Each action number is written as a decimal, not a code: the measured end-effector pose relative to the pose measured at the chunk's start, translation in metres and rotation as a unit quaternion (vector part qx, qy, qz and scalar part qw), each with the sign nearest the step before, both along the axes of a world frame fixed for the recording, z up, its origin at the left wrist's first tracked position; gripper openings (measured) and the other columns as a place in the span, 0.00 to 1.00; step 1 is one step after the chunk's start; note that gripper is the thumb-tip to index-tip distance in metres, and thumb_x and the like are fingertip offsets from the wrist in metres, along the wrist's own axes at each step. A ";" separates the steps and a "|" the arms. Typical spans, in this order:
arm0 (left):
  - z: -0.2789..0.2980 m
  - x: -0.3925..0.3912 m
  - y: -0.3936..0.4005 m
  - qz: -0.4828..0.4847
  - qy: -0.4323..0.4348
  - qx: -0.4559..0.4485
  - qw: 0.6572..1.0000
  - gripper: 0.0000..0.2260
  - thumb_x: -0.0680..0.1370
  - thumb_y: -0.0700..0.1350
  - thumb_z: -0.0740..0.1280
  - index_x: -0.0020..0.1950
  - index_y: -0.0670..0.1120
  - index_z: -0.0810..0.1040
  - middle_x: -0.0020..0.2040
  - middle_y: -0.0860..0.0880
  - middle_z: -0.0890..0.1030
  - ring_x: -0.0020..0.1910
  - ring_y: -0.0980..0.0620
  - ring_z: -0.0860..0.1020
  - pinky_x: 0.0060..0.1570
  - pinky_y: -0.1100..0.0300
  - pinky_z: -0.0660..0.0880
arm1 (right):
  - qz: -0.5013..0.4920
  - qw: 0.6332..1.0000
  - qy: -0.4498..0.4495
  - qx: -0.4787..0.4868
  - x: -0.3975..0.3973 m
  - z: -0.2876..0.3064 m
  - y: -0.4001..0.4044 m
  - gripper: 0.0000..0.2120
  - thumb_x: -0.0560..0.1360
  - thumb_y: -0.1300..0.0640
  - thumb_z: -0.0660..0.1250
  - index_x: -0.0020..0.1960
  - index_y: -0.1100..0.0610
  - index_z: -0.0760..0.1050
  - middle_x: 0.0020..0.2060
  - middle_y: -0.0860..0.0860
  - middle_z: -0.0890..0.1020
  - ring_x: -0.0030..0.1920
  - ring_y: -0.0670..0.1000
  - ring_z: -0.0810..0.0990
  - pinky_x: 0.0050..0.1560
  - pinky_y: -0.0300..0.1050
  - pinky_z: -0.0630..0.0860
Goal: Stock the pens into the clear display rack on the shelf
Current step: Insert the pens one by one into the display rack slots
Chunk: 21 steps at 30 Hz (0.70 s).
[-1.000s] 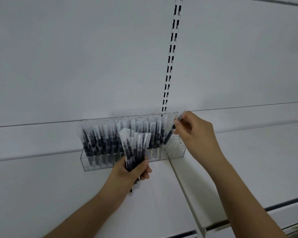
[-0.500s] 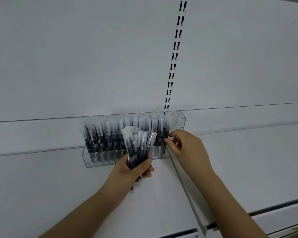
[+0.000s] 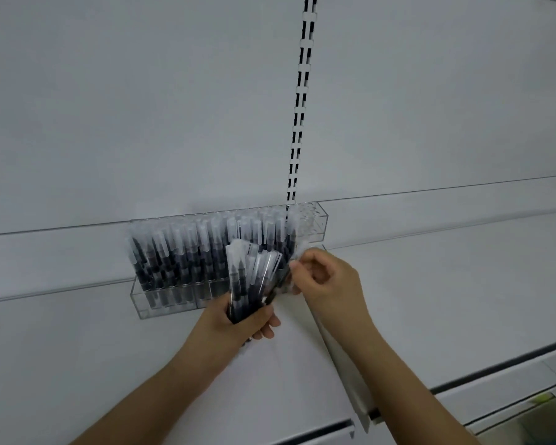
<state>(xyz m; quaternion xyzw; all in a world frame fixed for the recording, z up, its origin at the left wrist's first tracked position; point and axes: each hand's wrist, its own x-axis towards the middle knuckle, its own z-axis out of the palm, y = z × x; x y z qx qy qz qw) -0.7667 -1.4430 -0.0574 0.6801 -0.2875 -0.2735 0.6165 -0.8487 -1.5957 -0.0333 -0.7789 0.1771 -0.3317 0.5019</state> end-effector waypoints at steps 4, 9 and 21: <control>0.001 -0.001 0.001 -0.015 -0.008 -0.015 1.000 0.06 0.78 0.40 0.66 0.54 0.45 0.80 0.38 0.44 0.84 0.34 0.54 0.79 0.31 0.62 0.72 | -0.088 0.975 -0.165 0.122 -0.008 0.030 -0.025 0.06 0.78 0.65 0.64 0.43 0.64 0.76 0.33 0.55 0.83 0.33 0.51 0.84 0.36 0.42 0.77; 0.002 -0.002 0.002 -0.006 0.001 -0.016 1.000 0.06 0.79 0.39 0.65 0.53 0.45 0.80 0.35 0.46 0.82 0.29 0.56 0.75 0.23 0.69 0.66 | -0.134 0.979 -0.151 0.023 -0.004 0.052 -0.050 0.04 0.77 0.61 0.66 0.43 0.59 0.75 0.36 0.55 0.83 0.38 0.51 0.86 0.42 0.43 0.80; 0.006 -0.003 0.005 -0.006 0.008 -0.022 1.000 0.06 0.78 0.40 0.66 0.53 0.46 0.80 0.34 0.47 0.81 0.29 0.56 0.75 0.25 0.67 0.68 | -0.032 0.972 0.097 -0.214 0.043 0.039 -0.059 0.06 0.74 0.57 0.69 0.40 0.57 0.76 0.33 0.49 0.83 0.36 0.48 0.82 0.39 0.38 0.76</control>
